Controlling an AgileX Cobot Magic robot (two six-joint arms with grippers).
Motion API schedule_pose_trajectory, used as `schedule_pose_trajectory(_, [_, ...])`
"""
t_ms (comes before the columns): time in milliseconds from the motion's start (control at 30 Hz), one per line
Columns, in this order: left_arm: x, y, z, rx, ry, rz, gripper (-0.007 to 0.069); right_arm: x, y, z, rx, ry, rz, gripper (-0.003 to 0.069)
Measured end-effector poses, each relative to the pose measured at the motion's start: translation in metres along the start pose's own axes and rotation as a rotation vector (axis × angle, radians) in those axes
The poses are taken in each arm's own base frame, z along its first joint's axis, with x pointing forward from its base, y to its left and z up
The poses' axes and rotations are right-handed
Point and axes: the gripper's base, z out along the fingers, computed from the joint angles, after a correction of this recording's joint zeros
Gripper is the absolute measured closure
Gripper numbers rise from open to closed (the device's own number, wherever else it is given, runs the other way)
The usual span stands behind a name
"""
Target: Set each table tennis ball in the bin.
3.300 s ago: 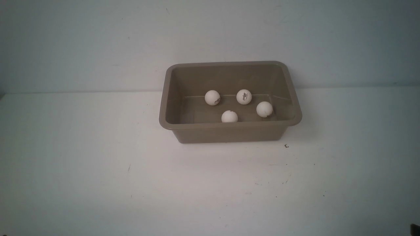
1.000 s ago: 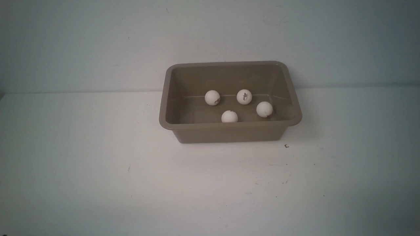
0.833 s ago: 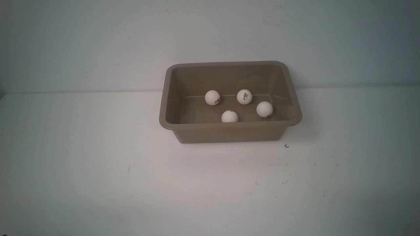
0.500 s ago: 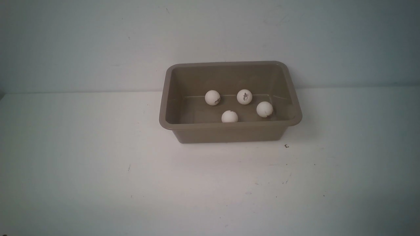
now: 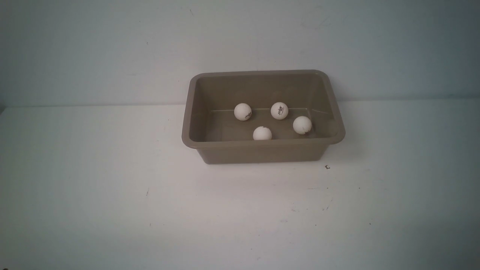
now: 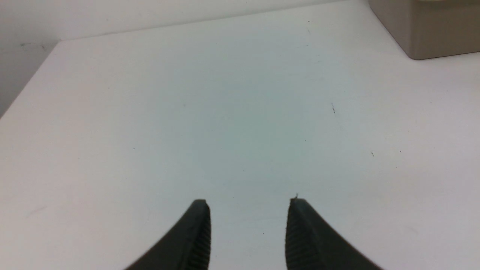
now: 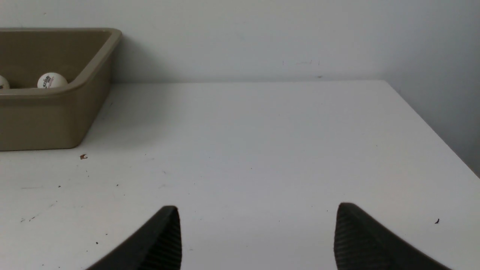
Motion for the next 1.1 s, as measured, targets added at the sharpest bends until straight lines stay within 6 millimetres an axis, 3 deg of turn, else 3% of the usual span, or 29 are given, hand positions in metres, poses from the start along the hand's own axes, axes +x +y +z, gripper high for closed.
schedule_pose_trajectory(1100, [0.0, 0.0, 0.0, 0.0, 0.0, 0.0, 0.0367, 0.0007, 0.0029, -0.0002, -0.033, 0.012, -0.036, 0.0164])
